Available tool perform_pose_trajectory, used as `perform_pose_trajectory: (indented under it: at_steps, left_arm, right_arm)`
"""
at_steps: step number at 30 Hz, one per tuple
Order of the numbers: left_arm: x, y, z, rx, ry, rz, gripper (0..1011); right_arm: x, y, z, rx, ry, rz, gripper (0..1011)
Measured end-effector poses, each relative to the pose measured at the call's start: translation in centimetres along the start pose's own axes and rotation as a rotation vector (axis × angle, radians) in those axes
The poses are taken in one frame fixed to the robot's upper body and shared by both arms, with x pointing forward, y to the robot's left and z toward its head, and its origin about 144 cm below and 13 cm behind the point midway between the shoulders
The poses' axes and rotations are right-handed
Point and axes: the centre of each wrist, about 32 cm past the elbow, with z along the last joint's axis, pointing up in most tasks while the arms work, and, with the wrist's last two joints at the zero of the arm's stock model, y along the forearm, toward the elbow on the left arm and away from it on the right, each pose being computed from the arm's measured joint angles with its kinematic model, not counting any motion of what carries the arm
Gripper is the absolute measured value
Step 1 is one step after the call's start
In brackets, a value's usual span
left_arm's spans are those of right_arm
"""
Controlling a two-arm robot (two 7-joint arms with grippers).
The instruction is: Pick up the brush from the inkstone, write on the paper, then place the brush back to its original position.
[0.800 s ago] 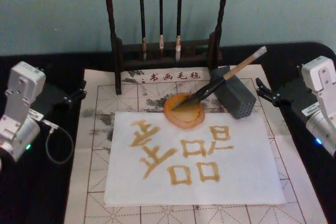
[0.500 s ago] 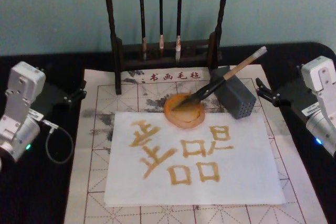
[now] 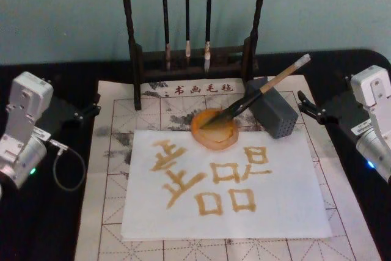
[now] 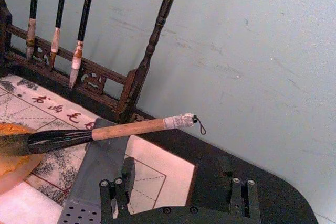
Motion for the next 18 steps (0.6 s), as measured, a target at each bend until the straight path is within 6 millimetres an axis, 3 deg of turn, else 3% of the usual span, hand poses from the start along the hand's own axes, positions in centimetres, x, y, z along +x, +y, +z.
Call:
perform_pose_trajectory:
  at_steps: [18]
  left_arm:
    - [0.0, 0.0, 0.0, 0.0, 0.0, 0.0, 1001]
  right_arm:
    - [0.0, 0.0, 0.0, 0.0, 0.0, 0.0, 1000]
